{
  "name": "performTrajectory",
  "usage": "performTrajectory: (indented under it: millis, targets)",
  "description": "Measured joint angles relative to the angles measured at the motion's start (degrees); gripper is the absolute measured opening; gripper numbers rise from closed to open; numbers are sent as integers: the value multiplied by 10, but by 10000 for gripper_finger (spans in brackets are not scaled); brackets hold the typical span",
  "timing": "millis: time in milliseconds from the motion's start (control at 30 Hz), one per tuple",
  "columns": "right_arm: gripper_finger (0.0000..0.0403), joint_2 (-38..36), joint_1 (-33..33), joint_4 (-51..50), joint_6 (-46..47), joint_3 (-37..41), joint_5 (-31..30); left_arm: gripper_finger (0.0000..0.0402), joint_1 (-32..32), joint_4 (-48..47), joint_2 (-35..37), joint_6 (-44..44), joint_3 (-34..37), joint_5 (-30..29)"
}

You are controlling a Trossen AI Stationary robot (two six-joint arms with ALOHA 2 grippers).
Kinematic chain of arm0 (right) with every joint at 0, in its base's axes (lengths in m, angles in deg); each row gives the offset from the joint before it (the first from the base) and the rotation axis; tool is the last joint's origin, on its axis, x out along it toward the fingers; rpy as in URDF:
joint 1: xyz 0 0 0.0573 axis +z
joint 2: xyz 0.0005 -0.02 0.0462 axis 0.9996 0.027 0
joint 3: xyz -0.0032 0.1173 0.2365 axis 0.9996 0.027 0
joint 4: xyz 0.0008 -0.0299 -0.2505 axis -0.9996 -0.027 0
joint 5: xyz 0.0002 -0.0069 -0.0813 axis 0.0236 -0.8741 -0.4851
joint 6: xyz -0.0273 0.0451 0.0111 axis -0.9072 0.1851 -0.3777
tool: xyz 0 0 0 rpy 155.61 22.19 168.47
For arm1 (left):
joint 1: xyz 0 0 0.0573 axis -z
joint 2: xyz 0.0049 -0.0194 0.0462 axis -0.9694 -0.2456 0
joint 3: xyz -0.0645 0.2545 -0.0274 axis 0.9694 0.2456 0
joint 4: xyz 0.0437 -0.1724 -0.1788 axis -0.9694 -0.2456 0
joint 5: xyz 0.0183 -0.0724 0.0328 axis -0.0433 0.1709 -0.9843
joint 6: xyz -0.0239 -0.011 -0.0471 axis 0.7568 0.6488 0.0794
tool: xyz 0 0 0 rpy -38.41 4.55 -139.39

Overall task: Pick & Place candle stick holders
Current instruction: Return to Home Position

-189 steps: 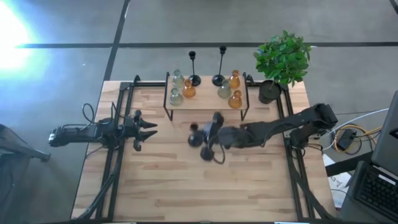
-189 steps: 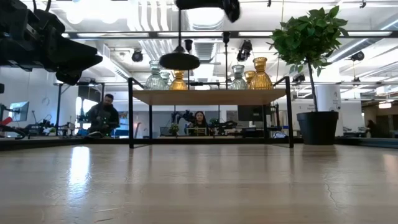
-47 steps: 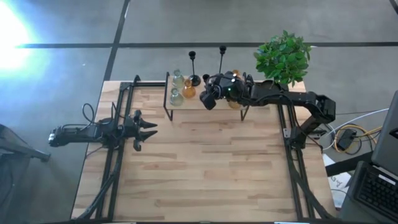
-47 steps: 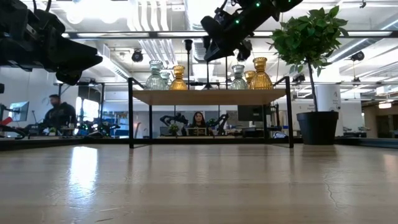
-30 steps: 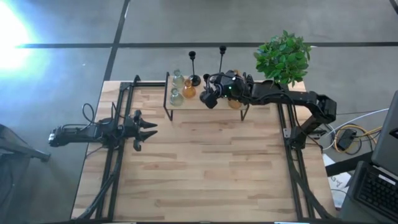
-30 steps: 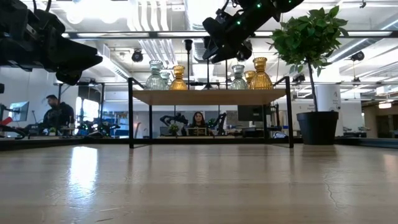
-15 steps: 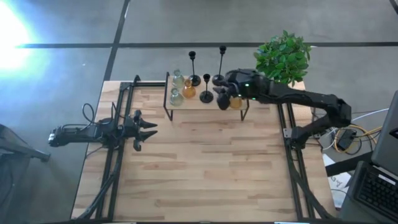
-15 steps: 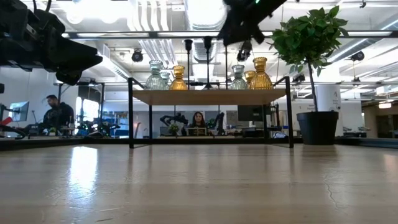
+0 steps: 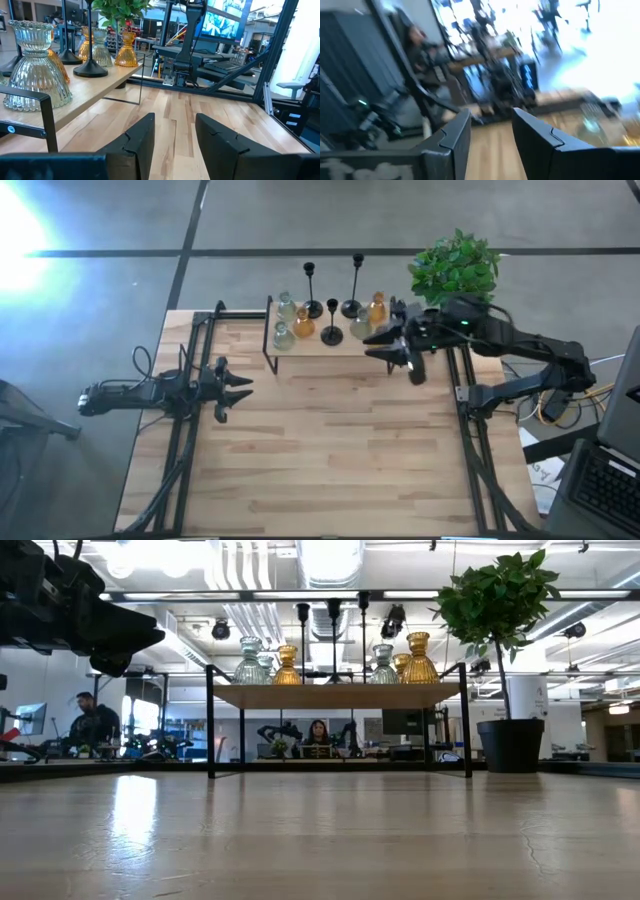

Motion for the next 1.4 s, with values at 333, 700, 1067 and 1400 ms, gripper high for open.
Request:
performTrajectory:
  millis: [333, 700, 1067, 1400]
  targets:
    - [109, -31, 93, -58, 37, 0, -24, 147, 0, 0, 0, 0, 0, 0]
    - [13, -34, 270, -154, 37, 82, -276, 147, 0, 0, 0, 0, 0, 0]
    - [8, -134, 271, -5, 64, 349, -309, 147, 0, 0, 0, 0, 0, 0]
    - [8, -213, 255, 90, -12, 531, -323, 147, 0, 0, 0, 0, 0, 0]
